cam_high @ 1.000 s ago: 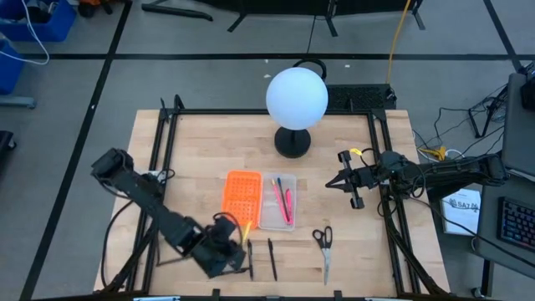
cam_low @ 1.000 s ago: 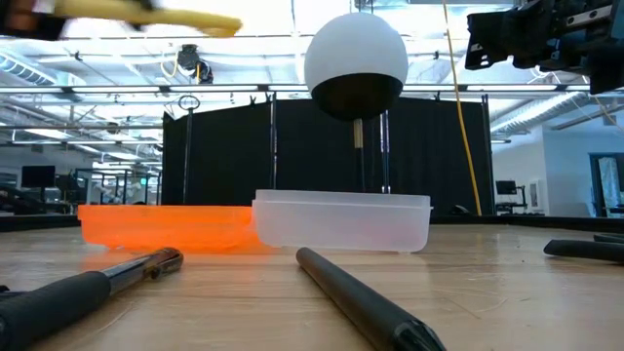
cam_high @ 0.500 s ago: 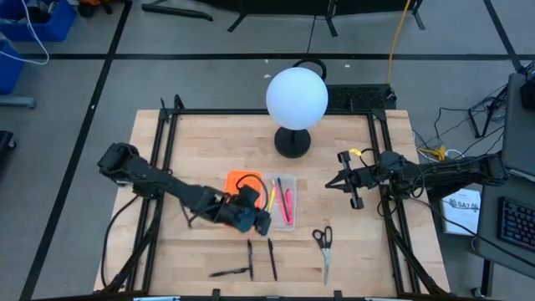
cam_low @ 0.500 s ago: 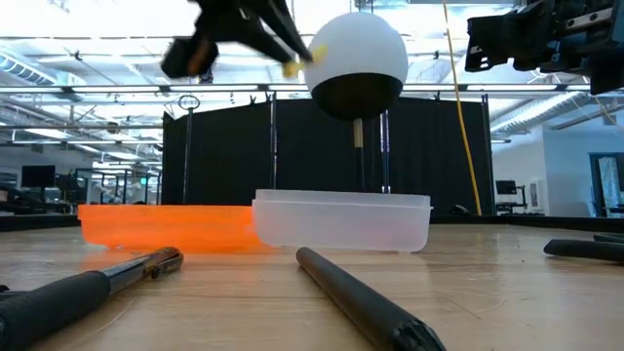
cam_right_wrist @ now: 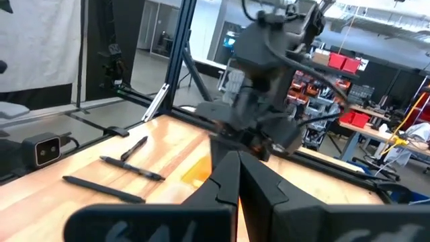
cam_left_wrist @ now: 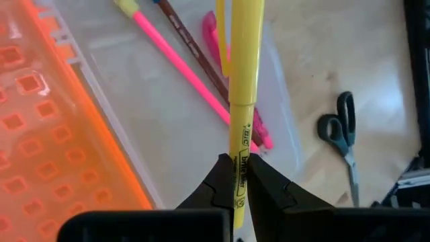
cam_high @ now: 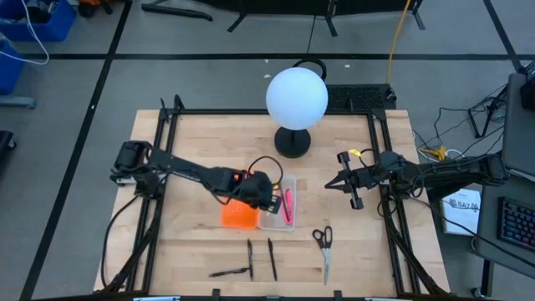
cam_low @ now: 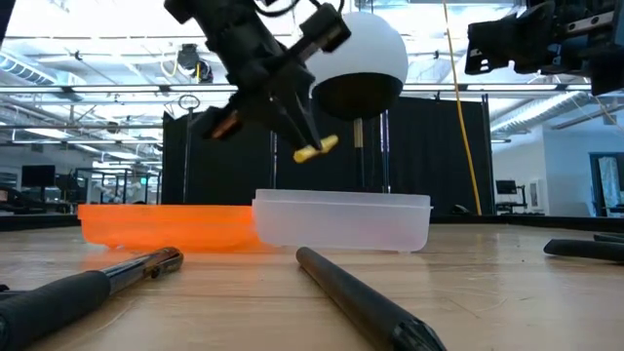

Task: Pick & place school supplies into a supply box
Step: Put the yellow pen into the supply box

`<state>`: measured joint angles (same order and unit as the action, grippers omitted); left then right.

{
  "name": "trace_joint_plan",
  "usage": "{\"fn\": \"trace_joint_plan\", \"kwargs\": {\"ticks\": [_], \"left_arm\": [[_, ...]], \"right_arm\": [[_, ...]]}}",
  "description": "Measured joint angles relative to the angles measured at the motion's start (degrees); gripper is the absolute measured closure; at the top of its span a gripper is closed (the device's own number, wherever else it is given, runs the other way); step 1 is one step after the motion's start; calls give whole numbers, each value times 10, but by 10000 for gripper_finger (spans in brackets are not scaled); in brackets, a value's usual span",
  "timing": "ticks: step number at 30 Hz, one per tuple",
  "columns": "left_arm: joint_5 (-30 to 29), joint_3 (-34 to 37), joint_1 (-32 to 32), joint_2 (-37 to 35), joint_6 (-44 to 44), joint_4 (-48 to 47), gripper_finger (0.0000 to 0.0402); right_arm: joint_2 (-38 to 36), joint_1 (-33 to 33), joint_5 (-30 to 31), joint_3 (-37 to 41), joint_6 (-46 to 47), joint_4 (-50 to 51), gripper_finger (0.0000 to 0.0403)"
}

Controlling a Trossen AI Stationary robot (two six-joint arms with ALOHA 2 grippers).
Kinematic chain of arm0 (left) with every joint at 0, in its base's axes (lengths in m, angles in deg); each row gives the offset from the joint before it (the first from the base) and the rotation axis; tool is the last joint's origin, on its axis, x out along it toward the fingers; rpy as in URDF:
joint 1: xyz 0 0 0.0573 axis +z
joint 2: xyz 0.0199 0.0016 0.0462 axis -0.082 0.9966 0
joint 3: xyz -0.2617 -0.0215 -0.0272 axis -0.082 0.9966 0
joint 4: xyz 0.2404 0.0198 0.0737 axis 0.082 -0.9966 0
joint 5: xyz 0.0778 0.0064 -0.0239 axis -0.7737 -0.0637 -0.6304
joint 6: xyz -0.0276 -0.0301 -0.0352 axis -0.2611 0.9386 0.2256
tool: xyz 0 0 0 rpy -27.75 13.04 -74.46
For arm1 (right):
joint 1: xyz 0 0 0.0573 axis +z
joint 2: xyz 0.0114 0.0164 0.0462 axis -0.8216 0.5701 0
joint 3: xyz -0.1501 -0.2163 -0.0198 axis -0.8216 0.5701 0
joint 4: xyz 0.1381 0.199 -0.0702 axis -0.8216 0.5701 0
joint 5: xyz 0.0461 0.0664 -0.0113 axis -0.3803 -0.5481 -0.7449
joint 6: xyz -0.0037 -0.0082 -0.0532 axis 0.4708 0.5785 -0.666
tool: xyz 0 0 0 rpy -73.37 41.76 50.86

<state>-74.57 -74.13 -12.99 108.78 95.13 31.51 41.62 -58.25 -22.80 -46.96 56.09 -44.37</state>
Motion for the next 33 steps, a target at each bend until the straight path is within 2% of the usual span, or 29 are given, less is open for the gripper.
{"fn": "trace_joint_plan", "kwargs": {"ticks": [4,9,16,19,27,33], "left_arm": [[34,-6,26,1,-1,2,379],[27,-54,43,7,-45,-37,379],[24,-179,47,87,-96,-209,379],[17,-212,33,113,-85,-232,379],[46,-214,11,143,-29,-240,379],[63,-211,18,152,-15,-251,379]], "right_arm": [[0,0,0,0,-11,28,403],[0,0,0,0,-18,28,403],[0,0,0,0,-18,27,403],[0,0,-1,0,-15,28,403],[0,0,-1,0,-8,34,403],[0,0,-1,0,-8,43,403]]}}
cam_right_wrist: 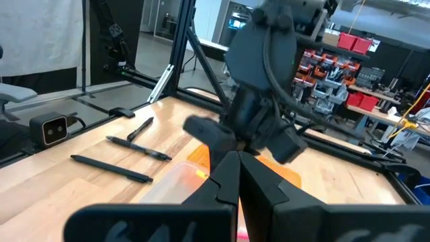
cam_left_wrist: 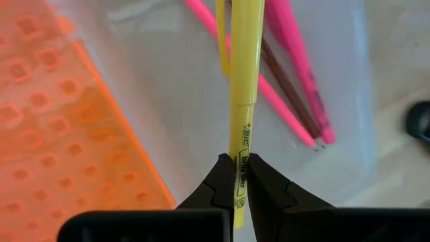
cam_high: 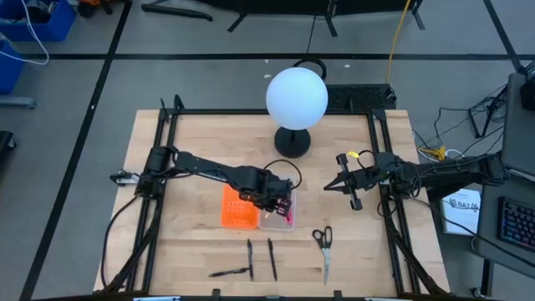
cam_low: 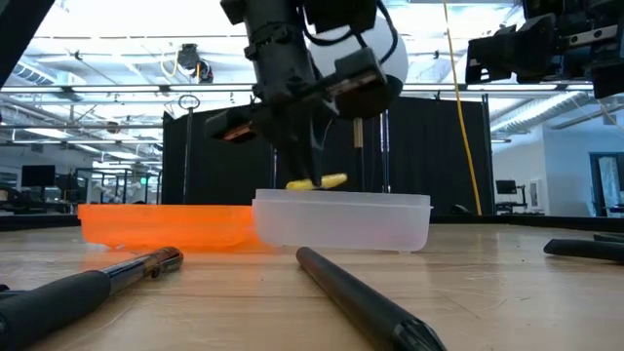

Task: Pick & place school supplies into a supply box
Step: Put the yellow pen into the supply box

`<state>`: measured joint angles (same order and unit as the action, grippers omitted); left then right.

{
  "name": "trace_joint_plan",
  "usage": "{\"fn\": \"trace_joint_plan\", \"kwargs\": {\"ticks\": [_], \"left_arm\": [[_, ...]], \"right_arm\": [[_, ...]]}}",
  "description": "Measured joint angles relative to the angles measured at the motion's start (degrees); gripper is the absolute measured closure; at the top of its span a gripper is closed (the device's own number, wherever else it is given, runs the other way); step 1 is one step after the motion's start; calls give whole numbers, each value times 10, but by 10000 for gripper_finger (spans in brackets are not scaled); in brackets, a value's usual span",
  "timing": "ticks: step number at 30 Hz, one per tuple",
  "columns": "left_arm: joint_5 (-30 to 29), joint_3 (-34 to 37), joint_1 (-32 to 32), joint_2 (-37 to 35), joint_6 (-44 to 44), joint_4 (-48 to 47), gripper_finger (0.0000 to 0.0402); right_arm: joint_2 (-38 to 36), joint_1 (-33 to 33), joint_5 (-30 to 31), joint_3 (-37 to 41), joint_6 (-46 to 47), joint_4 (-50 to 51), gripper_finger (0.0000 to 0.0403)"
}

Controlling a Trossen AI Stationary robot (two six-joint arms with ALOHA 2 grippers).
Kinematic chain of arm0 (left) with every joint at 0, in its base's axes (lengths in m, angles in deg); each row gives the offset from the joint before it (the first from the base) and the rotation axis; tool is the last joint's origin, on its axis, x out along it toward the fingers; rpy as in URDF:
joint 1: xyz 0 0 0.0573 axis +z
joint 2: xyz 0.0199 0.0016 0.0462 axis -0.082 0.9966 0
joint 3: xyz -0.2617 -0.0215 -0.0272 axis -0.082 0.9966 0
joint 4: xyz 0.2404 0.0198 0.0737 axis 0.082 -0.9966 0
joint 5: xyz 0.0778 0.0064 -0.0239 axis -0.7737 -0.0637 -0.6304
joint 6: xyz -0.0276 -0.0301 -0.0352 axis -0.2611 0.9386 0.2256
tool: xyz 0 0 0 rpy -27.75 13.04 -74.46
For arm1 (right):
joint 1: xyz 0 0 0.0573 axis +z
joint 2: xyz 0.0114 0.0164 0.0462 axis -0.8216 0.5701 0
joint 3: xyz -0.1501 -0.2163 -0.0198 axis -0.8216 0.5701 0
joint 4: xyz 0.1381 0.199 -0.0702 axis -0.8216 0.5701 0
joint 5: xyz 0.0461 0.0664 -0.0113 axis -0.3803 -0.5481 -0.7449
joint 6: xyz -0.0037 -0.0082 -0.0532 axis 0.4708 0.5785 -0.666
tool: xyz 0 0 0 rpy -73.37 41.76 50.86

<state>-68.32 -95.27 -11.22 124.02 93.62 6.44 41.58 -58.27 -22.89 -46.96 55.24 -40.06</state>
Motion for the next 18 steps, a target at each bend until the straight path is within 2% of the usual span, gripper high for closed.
{"fn": "trace_joint_plan", "kwargs": {"ticks": [8,18], "left_arm": [[12,0,4,17,13,20,379],[-3,0,0,37,67,51,375]], "right_arm": [[0,0,0,0,0,-3,403],[0,0,0,0,8,-1,403]]}}
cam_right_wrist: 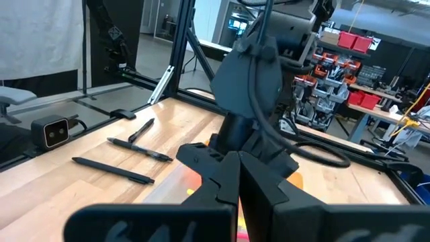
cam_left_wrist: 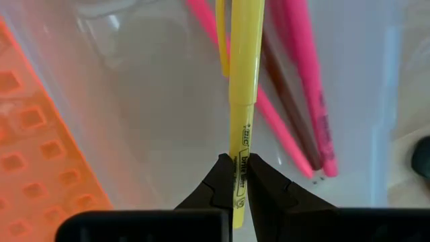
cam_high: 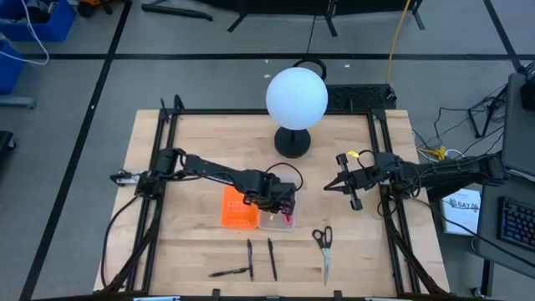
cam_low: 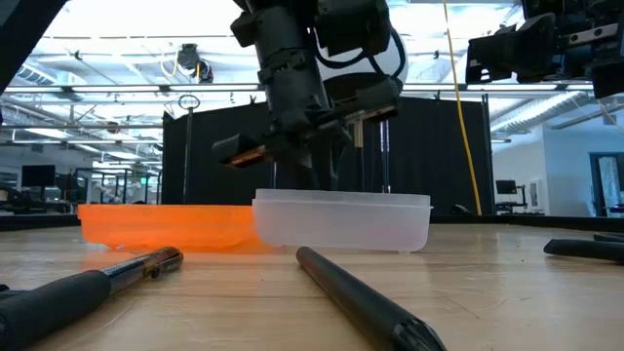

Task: Pick & place school supplies into a supply box
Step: Put the yellow pen into the supply box, then put the scissors into the supply box

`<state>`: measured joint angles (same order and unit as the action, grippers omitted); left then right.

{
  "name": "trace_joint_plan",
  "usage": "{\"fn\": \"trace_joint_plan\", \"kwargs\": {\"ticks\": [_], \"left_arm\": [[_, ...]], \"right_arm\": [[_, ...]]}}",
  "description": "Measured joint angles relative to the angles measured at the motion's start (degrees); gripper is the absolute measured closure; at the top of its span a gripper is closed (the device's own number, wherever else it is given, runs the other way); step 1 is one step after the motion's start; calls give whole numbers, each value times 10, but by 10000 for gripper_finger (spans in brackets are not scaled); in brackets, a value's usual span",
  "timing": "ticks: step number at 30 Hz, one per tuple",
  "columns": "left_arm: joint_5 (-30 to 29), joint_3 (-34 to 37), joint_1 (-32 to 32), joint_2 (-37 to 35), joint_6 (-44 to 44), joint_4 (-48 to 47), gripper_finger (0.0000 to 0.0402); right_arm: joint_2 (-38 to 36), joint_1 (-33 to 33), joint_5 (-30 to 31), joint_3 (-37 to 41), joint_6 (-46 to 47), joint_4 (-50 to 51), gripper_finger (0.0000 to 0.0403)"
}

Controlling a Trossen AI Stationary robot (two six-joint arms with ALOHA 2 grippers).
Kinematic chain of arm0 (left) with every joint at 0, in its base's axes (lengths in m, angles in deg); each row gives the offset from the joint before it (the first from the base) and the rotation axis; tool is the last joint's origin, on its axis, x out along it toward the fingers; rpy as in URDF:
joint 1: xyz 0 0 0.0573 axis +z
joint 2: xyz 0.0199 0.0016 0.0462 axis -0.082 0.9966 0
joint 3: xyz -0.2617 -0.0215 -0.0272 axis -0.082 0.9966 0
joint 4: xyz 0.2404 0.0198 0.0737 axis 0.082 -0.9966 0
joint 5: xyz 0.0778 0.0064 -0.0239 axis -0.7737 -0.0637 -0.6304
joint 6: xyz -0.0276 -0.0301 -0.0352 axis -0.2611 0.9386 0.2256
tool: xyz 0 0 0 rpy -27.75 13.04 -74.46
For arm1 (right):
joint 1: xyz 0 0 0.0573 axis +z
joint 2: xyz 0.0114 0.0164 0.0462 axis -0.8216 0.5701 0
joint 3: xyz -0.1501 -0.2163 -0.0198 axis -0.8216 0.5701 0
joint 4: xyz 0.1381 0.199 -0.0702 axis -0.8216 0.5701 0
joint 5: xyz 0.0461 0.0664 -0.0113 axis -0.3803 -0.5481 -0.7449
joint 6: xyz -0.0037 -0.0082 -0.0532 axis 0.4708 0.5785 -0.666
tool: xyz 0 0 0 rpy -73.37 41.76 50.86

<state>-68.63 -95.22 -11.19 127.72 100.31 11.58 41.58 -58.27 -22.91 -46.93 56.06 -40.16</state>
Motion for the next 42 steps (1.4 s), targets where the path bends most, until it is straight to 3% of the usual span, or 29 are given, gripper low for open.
{"fn": "trace_joint_plan", "kwargs": {"ticks": [8,19,25,32,35,39,42], "left_arm": [[-11,0,-3,9,19,12,372],[-29,0,-14,9,6,34,303],[-14,0,-12,-5,-140,54,290],[-214,0,-41,-112,-324,50,289],[-352,0,-67,-177,-392,5,289],[-522,0,-105,-275,-407,-108,299],[-563,1,-118,-343,-430,-175,326]], "right_arm": [[0,0,0,0,-6,-2,403],[0,0,0,0,0,-2,403],[0,0,0,0,2,-2,403],[0,0,0,0,2,-9,403],[0,0,0,0,5,-21,403],[0,0,0,0,41,-35,403],[0,0,0,0,52,-37,403]]}}
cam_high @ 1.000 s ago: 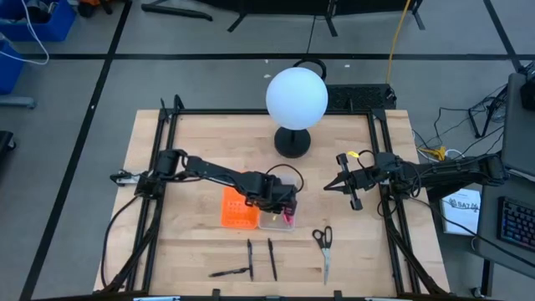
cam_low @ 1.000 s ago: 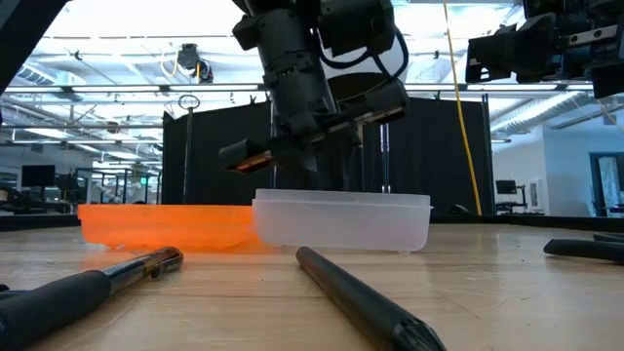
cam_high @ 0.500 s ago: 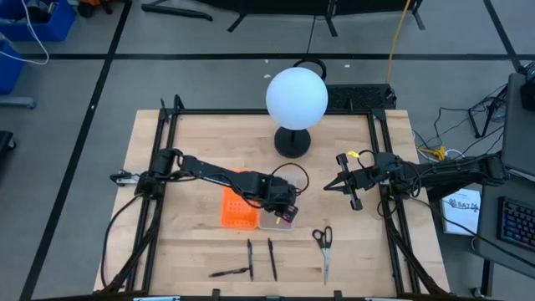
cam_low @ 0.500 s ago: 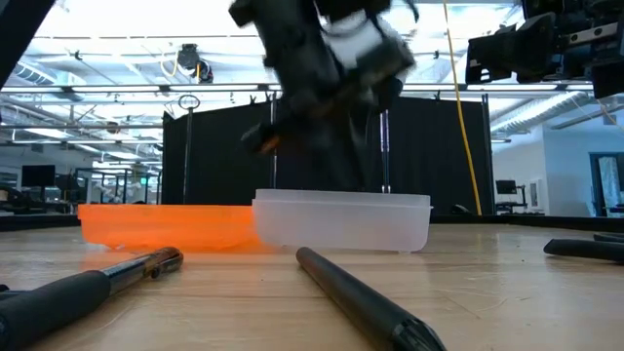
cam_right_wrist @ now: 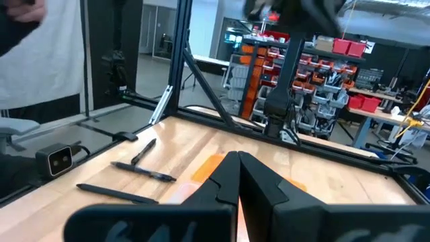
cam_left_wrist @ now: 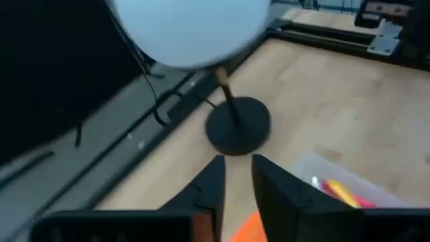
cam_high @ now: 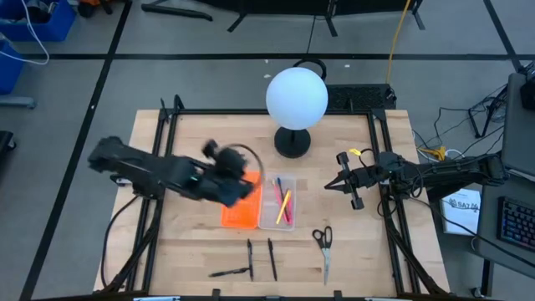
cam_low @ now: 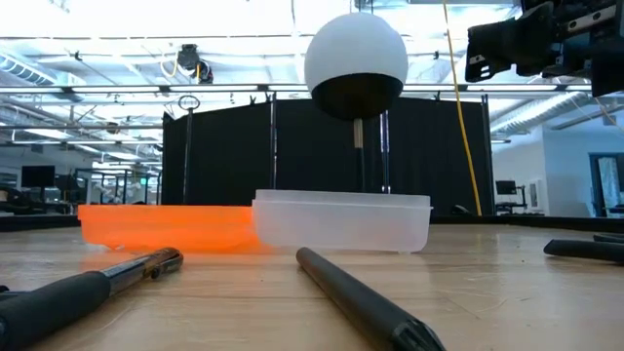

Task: Pick & place school supplies into a supply box
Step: Put the scissors into the supply box

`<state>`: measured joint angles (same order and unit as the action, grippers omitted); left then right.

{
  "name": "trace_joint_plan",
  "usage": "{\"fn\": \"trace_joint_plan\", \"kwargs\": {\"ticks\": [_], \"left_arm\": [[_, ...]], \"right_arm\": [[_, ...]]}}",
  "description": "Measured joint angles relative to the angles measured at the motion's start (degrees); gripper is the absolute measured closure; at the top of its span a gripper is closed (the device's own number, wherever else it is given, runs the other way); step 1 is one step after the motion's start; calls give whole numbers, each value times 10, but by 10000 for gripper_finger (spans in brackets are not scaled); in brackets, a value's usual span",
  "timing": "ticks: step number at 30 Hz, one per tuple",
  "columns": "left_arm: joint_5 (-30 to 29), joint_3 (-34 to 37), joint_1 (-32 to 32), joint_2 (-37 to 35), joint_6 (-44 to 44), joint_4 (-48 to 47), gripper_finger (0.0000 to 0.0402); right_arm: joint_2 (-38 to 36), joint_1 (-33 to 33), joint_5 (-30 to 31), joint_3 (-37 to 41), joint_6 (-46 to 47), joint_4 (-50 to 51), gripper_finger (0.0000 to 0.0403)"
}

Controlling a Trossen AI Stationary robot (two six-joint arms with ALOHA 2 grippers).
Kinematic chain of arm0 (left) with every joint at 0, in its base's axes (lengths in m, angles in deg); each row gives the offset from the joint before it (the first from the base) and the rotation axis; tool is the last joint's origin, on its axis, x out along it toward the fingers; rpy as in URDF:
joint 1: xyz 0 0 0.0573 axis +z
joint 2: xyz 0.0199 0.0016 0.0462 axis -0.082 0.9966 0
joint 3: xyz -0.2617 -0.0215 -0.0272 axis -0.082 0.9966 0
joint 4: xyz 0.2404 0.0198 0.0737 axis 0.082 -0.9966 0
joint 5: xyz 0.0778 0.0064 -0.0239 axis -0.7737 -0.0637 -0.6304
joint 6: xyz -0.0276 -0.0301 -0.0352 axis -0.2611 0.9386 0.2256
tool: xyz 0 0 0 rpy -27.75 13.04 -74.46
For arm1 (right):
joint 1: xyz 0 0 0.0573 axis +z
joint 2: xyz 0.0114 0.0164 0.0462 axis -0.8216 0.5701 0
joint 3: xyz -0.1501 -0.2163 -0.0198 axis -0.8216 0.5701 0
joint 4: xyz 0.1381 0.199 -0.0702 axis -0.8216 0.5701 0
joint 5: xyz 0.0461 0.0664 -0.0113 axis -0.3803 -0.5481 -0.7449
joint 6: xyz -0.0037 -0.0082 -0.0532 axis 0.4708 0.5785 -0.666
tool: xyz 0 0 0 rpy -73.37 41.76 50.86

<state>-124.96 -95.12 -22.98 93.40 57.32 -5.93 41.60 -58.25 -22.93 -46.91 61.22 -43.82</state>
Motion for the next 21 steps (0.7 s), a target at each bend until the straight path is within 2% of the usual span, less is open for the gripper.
{"fn": "trace_joint_plan", "kwargs": {"ticks": [2,4,6,8,11,13,16,21], "left_arm": [[24,16,-2,-42,-71,6,354],[90,47,-1,-77,-189,39,385],[159,97,5,-108,-323,103,394],[232,158,16,-134,-449,186,394],[390,255,52,-179,-587,339,397],[478,318,86,-214,-631,441,396],[556,412,160,-268,-648,555,398],[721,537,274,-354,-558,674,399]], "right_arm": [[0,0,0,0,0,0,403],[0,0,0,0,0,0,403],[0,0,0,0,-1,-2,403],[0,0,0,0,-5,-2,403],[0,0,0,0,-4,-2,403],[0,0,0,0,-4,1,403],[1,0,0,0,-4,4,403],[6,0,0,0,-5,6,403]]}}
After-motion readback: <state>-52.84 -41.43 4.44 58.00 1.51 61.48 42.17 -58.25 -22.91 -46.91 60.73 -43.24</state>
